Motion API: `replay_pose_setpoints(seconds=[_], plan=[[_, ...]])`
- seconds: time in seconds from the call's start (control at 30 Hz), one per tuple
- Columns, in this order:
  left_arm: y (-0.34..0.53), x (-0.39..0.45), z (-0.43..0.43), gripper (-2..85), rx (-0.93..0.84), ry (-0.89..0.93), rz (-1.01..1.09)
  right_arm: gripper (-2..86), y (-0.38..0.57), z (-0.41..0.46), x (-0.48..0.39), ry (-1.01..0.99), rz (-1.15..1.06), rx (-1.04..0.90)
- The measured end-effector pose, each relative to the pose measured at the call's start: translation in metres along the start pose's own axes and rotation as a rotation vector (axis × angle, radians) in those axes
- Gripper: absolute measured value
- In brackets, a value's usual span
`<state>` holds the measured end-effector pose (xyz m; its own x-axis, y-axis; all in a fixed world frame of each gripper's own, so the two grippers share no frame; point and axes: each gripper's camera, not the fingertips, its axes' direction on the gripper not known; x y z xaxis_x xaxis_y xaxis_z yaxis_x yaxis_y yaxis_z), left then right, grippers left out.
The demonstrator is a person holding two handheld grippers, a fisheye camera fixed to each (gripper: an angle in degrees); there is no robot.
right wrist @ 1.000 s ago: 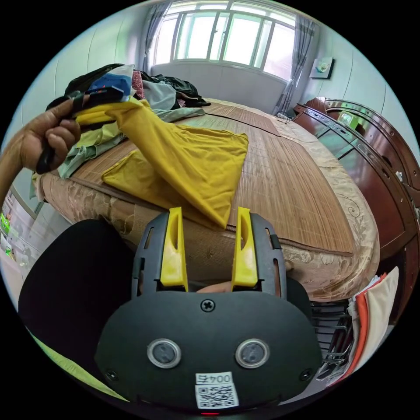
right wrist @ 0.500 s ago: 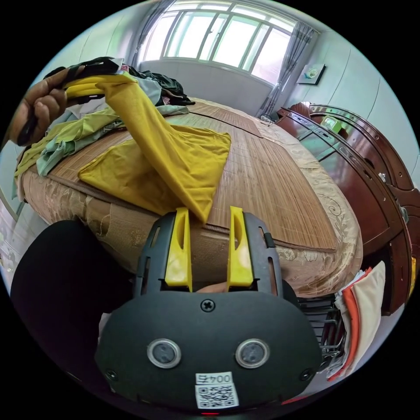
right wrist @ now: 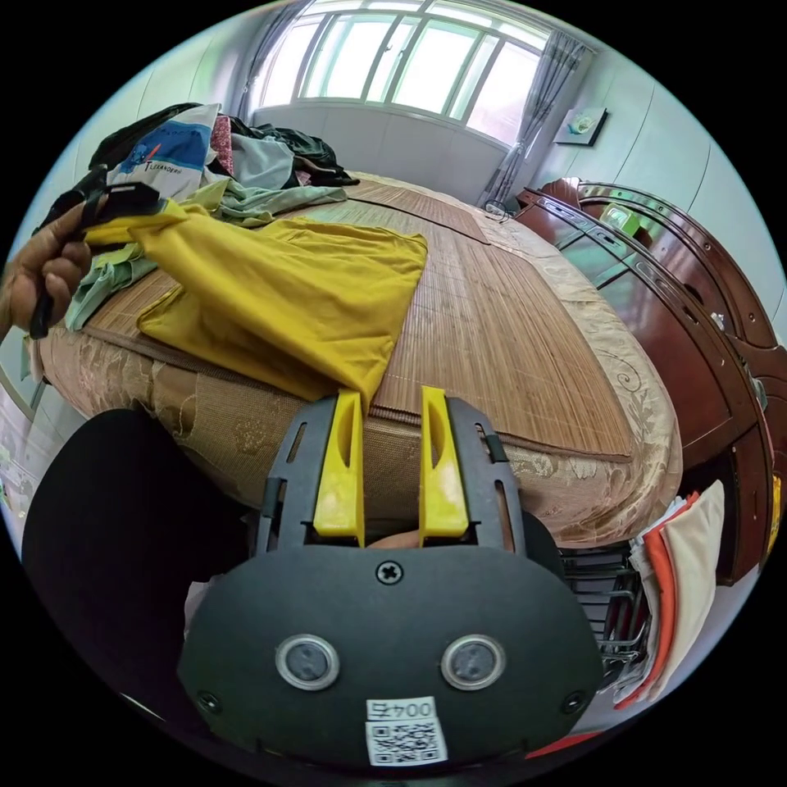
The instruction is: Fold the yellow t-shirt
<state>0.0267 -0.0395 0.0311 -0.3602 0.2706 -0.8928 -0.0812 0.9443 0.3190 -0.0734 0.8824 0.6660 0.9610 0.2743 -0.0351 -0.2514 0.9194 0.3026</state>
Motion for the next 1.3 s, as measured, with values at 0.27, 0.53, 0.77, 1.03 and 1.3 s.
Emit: replay_pose_setpoints(seconds=[0.27,0.53,0.77,1.03,1.3], plan=[[0.025,-0.059,0.018,2.5,0.005,0.041,-0.041,8.8,-0.006,0.022,0.002,-0.013,-0.029,-0.005],[0.044,-0.094,0.018,2.0,0.061,0.054,-0.089,7.8,-0.017,0.04,0.0,-0.008,-0.132,-0.025],[0.081,-0.086,-0.01,0.7,0.169,-0.11,-0.067,5.5,-0.021,0.032,0.023,-0.129,-0.136,-0.004],[0.081,-0.035,0.068,0.2,0.075,-0.262,0.254,6.0,-0.094,0.079,0.037,-0.573,-0.007,-0.138],[0.112,-0.069,0.114,0.1,0.072,-0.44,0.291,4.6,-0.222,0.163,0.03,-0.841,0.052,-0.234]])
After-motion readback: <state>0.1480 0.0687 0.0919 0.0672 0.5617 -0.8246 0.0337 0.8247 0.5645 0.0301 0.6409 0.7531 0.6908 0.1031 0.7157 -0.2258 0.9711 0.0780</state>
